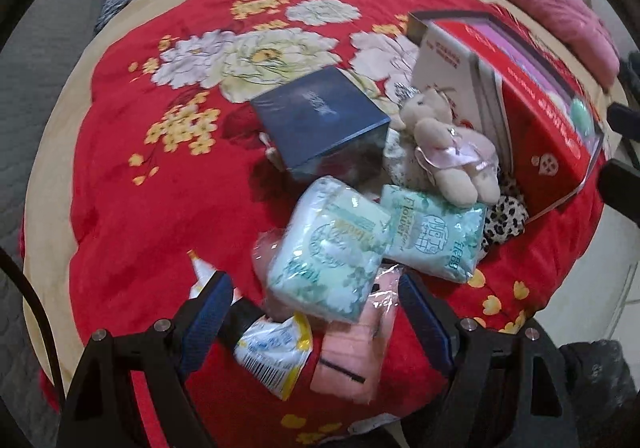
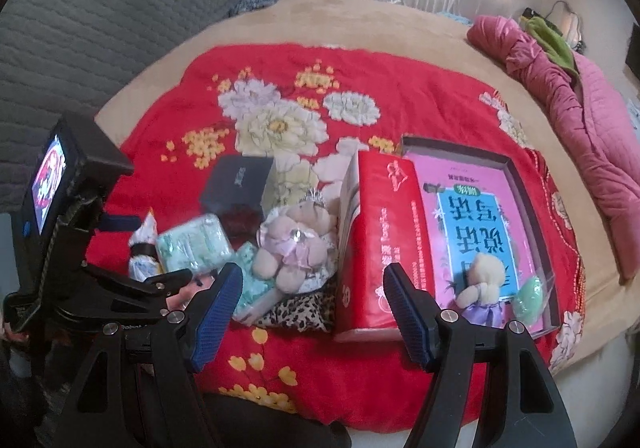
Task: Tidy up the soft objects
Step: 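Grasp the white-green pad packet with the left tool while the right tool grasps the pink crowned bear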
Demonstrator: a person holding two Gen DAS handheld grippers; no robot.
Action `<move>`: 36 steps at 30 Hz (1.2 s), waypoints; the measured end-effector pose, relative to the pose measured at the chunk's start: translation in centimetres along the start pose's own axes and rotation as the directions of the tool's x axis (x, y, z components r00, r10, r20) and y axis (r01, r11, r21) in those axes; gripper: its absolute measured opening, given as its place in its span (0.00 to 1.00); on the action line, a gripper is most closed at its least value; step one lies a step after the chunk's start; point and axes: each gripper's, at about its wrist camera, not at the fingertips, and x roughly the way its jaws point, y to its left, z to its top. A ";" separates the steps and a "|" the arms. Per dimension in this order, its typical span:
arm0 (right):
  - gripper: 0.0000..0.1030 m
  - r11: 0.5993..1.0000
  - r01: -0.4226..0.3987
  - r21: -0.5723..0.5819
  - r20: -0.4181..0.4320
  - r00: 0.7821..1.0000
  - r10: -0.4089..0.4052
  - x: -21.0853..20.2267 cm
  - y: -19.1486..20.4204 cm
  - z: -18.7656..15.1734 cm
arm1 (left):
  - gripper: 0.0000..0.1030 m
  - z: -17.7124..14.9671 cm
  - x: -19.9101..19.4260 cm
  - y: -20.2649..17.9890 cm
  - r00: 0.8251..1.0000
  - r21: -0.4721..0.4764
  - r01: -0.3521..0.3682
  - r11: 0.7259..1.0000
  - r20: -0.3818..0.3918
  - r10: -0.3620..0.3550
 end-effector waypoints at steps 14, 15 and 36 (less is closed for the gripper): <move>0.72 0.991 -0.013 -0.132 -0.125 0.992 -0.003 6.7 2.8 2.1 | 0.68 0.7 3.7 1.7 0.993 -0.036 0.106 0.994 -0.048 -0.108; 0.72 0.991 -0.012 -0.135 -0.131 0.991 -0.006 7.0 2.9 2.2 | 0.66 0.8 3.6 1.9 0.992 -0.036 0.119 0.992 -0.043 -0.120; 0.28 0.994 0.023 -0.106 -0.160 0.986 -0.040 11.9 2.9 2.5 | 0.55 0.3 1.4 5.5 0.955 -0.149 0.296 0.944 0.033 -0.294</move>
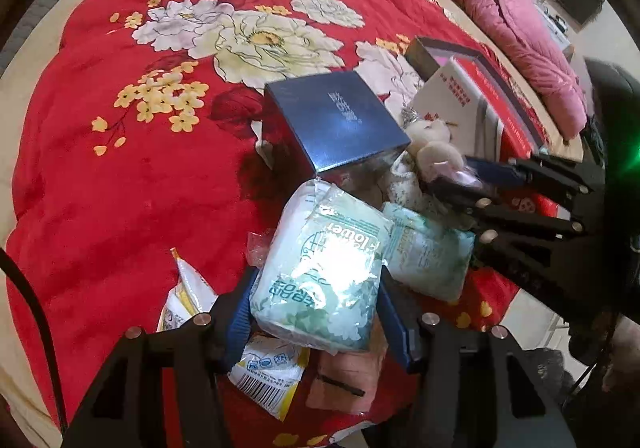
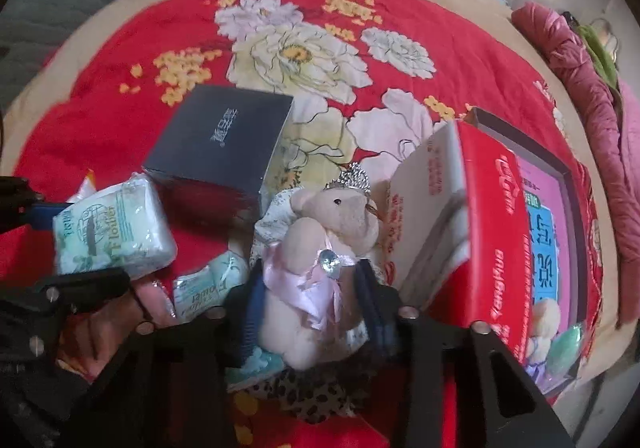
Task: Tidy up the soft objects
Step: 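Grasp the white-green pad packet with the left tool while the right tool grasps the pink crowned bear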
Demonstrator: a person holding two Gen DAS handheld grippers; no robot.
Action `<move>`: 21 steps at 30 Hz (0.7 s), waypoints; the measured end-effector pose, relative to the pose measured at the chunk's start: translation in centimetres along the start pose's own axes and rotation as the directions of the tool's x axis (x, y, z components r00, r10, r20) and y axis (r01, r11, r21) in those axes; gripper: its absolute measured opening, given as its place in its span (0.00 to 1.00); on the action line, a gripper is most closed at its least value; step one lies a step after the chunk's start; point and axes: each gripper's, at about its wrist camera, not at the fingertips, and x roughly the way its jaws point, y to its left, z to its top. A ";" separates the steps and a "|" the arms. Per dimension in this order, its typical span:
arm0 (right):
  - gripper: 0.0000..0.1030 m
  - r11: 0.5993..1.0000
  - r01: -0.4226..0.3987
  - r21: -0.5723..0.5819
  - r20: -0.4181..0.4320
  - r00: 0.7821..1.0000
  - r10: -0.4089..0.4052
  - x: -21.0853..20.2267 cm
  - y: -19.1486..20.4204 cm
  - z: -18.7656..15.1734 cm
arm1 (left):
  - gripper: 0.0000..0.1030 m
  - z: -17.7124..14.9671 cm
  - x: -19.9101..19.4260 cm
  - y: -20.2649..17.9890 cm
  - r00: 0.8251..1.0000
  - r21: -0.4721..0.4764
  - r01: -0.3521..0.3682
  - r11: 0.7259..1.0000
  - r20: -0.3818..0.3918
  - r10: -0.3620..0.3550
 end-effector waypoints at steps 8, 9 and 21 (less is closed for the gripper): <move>0.17 0.985 -0.130 0.117 0.073 0.990 0.122 -2.9 -2.2 -1.1 | 0.55 0.7 -2.4 0.5 0.999 -0.035 0.008 0.999 0.054 -0.006; 0.17 0.983 -0.137 0.123 0.083 0.988 0.128 -3.2 -2.2 -1.1 | 0.55 0.8 -2.8 0.5 0.998 -0.036 0.008 0.999 0.061 -0.006; 0.16 0.955 -0.232 0.187 0.191 0.962 0.196 -7.6 -3.3 -1.9 | 0.55 0.6 -5.9 -1.2 0.993 -0.029 -0.038 0.999 0.108 0.041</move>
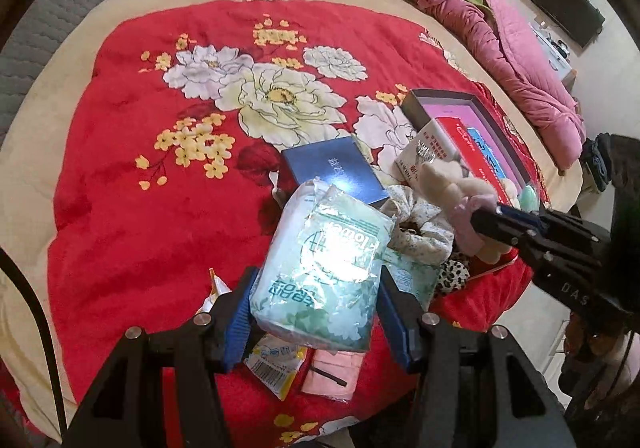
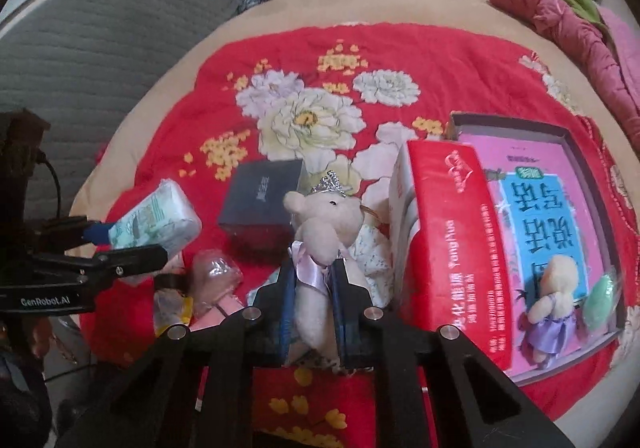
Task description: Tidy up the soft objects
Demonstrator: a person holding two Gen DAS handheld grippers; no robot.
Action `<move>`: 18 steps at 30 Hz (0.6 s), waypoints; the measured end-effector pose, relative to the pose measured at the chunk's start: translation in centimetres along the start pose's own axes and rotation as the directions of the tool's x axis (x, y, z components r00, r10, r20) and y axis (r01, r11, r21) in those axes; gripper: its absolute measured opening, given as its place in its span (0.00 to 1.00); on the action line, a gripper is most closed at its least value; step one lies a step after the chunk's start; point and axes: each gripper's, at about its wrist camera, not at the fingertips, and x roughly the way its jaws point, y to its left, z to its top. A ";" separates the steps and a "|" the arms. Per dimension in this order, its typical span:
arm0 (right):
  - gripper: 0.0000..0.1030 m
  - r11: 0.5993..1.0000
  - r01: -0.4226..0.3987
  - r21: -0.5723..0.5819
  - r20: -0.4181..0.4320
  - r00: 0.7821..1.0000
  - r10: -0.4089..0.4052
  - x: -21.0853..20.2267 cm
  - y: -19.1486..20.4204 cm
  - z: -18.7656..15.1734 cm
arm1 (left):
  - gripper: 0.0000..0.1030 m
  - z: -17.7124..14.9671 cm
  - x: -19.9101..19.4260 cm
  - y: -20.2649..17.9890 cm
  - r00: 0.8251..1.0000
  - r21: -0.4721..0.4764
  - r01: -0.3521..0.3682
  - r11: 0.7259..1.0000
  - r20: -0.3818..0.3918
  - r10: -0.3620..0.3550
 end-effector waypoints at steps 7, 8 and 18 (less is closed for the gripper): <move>0.16 1.000 -0.010 0.008 0.071 0.997 0.009 -3.5 -0.3 0.3 | 0.55 0.0 -1.6 -2.5 0.999 0.025 0.010 1.000 0.033 -0.011; 0.16 1.000 -0.009 0.007 0.080 0.997 0.008 -4.0 -0.3 0.3 | 0.55 0.0 -1.7 -2.8 0.999 0.029 0.010 1.000 0.036 -0.011; 0.16 1.000 -0.005 0.029 0.163 0.987 0.000 -8.3 -1.4 -0.4 | 0.55 0.4 -3.2 -6.9 0.997 0.055 0.042 0.998 0.065 -0.045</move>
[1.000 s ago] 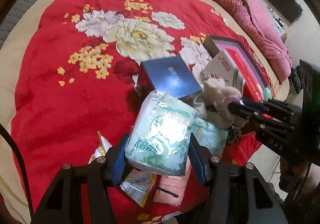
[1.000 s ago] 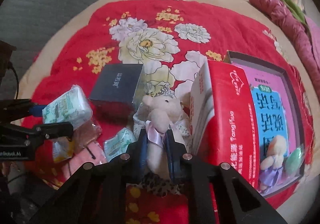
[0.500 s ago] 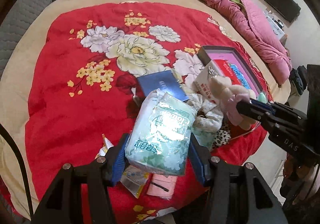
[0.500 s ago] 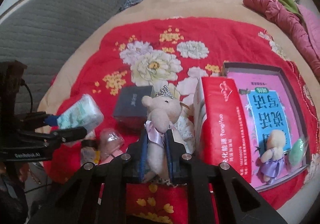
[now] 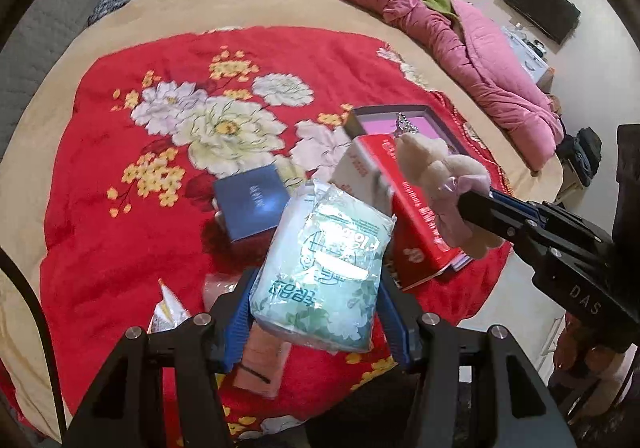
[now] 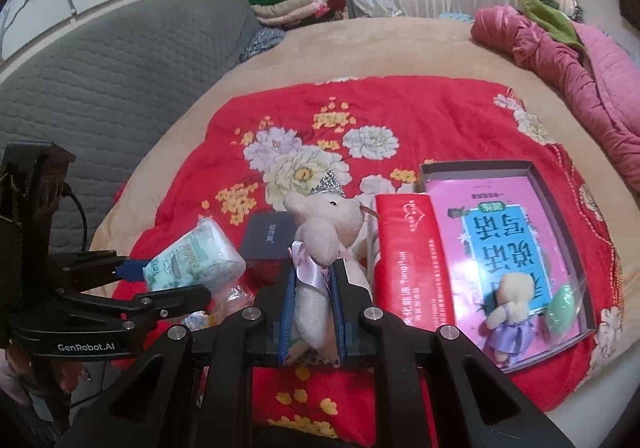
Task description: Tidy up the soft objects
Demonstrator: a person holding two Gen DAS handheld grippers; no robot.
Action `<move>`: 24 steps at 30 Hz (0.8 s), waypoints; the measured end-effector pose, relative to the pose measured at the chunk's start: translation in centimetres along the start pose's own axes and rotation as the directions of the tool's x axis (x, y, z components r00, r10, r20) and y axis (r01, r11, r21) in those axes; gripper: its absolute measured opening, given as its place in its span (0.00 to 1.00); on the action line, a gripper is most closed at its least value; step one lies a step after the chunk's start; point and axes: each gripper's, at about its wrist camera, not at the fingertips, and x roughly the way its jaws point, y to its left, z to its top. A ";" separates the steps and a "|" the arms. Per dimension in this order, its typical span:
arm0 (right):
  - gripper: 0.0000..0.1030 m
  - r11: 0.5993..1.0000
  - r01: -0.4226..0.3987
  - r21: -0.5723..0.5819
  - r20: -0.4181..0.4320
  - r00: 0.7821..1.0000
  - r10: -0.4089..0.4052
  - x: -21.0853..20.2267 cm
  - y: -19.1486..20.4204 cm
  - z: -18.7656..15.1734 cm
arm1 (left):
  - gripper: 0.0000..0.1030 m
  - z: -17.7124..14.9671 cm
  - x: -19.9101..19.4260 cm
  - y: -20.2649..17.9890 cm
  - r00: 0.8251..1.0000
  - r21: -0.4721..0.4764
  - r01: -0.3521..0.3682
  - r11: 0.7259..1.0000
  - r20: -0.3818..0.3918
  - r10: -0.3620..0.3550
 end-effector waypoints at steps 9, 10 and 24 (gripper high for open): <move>0.17 0.998 0.022 0.060 0.079 0.997 -0.027 -4.2 -2.8 0.0 | 0.55 1.0 -1.0 -4.6 1.000 0.067 0.006 0.998 0.030 -0.008; 0.16 0.997 0.026 0.066 0.087 0.996 -0.032 -4.7 -3.1 0.0 | 0.55 1.1 -1.0 -4.9 1.000 0.072 0.008 0.997 0.029 -0.010; 0.16 0.982 0.089 0.167 0.167 0.979 -0.117 -9.8 -9.0 0.0 | 0.55 3.4 -1.2 -10.7 0.997 0.156 0.047 0.987 0.046 -0.055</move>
